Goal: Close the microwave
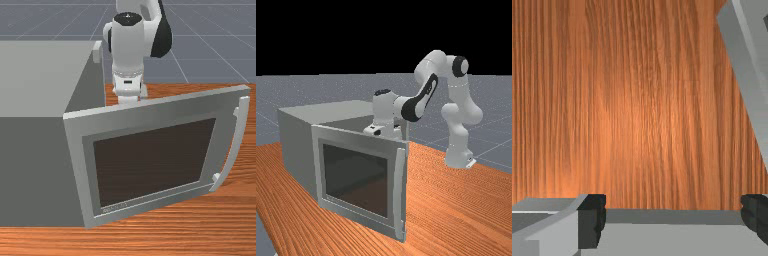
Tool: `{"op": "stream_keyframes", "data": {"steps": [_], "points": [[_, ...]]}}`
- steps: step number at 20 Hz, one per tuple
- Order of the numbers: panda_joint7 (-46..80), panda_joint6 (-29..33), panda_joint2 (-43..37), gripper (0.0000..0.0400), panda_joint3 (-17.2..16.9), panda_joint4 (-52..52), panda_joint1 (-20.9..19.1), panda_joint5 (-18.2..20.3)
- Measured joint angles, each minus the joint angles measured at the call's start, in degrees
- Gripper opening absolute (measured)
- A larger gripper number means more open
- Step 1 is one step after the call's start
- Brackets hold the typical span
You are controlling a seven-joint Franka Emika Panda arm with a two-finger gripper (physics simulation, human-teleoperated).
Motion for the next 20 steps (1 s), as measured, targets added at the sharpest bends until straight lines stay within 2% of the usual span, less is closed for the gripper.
{"op": "stream_keyframes", "data": {"steps": [2,8,14,20], "points": [[0.00,-2.80,-0.23,0.0400,0.00,1.62,0.01,0.00],[0.11,-5.52,-3.13,0.0400,-0.03,2.54,0.03,-0.15],[0.12,-13.28,-6.08,0.0400,-0.02,7.50,0.03,-0.17],[3.02,-18.00,-7.73,0.0400,0.02,11.47,0.28,-0.05]]}}
